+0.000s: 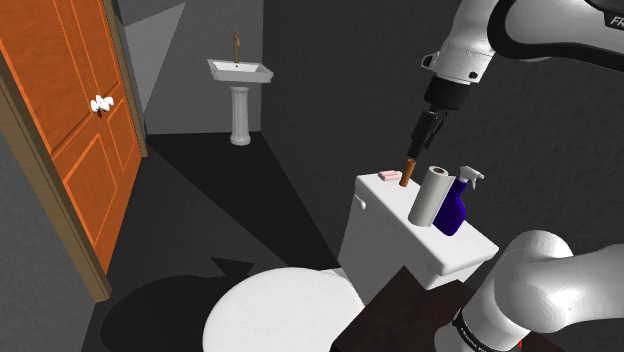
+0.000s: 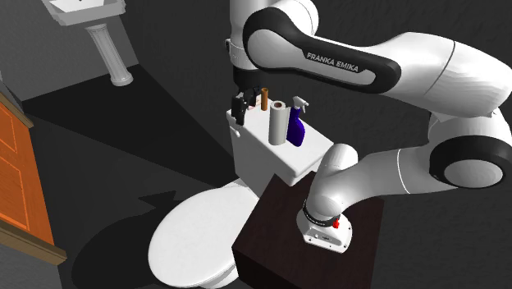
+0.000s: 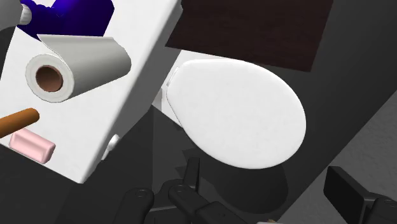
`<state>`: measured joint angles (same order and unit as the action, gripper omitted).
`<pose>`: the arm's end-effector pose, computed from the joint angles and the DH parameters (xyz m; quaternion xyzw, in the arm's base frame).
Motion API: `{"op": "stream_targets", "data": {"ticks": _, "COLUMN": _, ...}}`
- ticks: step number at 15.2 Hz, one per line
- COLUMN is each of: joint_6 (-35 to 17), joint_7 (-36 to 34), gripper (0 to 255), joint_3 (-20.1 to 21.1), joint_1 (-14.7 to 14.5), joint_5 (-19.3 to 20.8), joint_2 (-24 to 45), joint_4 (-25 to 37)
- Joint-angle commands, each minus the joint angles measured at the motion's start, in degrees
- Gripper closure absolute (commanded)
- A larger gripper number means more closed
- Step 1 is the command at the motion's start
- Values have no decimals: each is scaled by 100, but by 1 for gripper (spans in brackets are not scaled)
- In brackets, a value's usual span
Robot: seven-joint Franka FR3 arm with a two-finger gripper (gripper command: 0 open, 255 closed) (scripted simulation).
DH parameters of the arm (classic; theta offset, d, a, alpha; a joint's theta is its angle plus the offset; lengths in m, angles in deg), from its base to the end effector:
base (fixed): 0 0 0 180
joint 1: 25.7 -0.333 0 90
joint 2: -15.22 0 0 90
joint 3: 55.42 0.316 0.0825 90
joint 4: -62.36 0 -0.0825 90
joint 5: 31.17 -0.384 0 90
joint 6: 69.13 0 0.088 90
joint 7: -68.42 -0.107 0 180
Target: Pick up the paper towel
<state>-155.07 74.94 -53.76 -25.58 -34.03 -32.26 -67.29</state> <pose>0.2867 0.0172 0.6403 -0.9970 -0.0685 -0.0334 0.0126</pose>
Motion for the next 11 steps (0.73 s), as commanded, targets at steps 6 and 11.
{"op": "stream_targets", "data": {"ticks": 6, "joint_6": -430, "joint_7": 742, "gripper": 0, "joint_3": -709, "joint_1": 146, "joint_5": 353, "joint_2": -191, "joint_4": -507}}
{"op": "stream_targets", "data": {"ticks": 11, "joint_6": -907, "joint_7": 1489, "gripper": 0, "joint_3": -1460, "joint_1": 305, "joint_5": 706, "joint_2": -159, "joint_4": -830}}
